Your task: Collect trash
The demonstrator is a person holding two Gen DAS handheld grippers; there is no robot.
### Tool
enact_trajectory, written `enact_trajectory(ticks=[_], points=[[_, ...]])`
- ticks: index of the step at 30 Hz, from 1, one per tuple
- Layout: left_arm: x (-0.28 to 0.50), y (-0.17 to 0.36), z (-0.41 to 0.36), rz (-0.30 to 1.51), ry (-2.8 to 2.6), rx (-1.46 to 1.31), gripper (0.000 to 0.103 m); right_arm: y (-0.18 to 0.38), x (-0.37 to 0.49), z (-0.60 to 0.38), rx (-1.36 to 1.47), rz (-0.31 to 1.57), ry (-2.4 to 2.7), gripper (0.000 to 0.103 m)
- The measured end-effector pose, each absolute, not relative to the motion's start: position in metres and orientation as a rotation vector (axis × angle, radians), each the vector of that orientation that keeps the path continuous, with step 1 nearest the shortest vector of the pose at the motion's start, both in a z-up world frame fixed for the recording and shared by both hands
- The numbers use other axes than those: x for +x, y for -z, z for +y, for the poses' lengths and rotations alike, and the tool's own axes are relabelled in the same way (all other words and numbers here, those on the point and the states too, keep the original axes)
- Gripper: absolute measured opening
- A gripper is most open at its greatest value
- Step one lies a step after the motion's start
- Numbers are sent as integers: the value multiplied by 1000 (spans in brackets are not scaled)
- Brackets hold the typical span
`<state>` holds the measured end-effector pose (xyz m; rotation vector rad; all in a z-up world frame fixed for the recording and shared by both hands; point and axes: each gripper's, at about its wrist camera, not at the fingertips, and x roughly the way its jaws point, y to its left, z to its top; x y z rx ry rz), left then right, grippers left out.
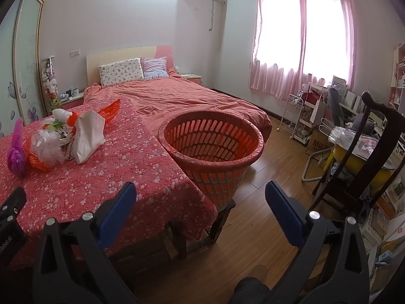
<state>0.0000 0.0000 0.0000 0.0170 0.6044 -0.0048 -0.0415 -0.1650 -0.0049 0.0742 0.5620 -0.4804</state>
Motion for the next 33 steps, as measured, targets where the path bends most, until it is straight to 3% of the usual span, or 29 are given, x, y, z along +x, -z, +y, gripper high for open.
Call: enact_trajectory(ticks=[33], points=[[0,0,0,605,6,13,101,3,-40,-162,75,561,480,99]])
